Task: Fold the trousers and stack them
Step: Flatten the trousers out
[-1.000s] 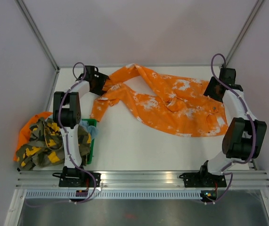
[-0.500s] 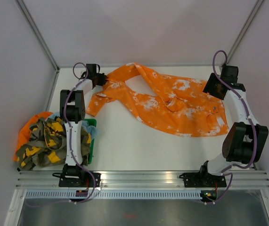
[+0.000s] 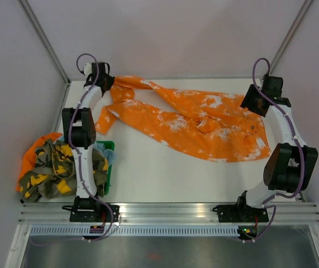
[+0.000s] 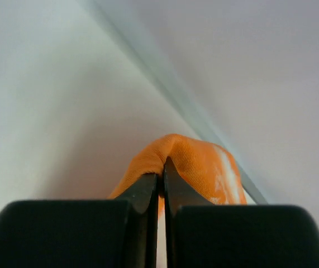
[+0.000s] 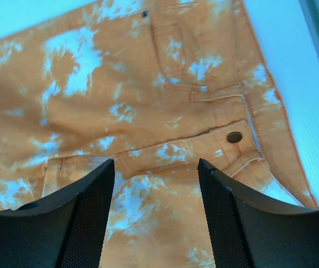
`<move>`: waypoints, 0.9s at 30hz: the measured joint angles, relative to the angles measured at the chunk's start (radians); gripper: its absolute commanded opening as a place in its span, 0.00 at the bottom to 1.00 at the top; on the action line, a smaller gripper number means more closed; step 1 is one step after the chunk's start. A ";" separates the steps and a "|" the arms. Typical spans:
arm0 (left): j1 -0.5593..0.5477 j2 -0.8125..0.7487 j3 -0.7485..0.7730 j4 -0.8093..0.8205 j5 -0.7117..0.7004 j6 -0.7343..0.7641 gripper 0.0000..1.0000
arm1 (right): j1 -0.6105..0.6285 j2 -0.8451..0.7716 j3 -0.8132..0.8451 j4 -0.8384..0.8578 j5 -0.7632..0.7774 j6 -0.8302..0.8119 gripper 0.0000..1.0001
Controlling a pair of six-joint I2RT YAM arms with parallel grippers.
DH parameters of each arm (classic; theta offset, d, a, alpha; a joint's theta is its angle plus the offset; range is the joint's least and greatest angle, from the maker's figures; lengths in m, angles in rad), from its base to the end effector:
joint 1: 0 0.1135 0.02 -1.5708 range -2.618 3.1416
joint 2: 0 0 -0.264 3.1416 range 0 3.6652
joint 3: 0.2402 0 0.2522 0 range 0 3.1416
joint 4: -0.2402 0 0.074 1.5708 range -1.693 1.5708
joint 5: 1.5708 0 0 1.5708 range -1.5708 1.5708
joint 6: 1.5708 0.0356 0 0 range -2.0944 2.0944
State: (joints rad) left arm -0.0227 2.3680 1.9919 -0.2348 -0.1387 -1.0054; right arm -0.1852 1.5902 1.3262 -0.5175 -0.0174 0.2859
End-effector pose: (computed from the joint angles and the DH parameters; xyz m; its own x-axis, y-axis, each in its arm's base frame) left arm 0.5482 -0.0075 0.2011 -0.2306 -0.8312 -0.5058 -0.5328 0.5428 -0.6492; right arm 0.3491 -0.0648 0.2943 -0.6157 0.4022 -0.6776 0.3603 0.9085 0.2120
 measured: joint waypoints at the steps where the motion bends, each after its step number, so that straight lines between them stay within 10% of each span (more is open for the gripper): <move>1: -0.002 -0.039 -0.008 0.035 -0.012 0.082 0.02 | 0.000 0.008 0.005 0.006 0.000 0.006 0.68; 8: -0.096 -0.571 -0.313 0.454 0.039 0.665 0.02 | 0.000 0.114 0.026 0.060 -0.019 0.042 0.68; 17: -0.150 -0.684 -0.675 0.547 -0.167 0.686 0.12 | 0.000 0.209 -0.016 0.143 -0.113 0.066 0.68; 19: -0.137 -0.630 -0.725 0.447 -0.230 0.611 0.48 | 0.000 0.220 -0.025 0.156 -0.128 0.065 0.69; 27: -0.038 -0.592 -0.769 0.143 -0.212 0.330 0.95 | 0.024 0.343 0.081 0.139 -0.169 0.004 0.84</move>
State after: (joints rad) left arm -0.0605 1.7760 1.2224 -0.0921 -0.3504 -0.6758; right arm -0.1616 1.9331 1.4071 -0.3782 -0.1864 0.2897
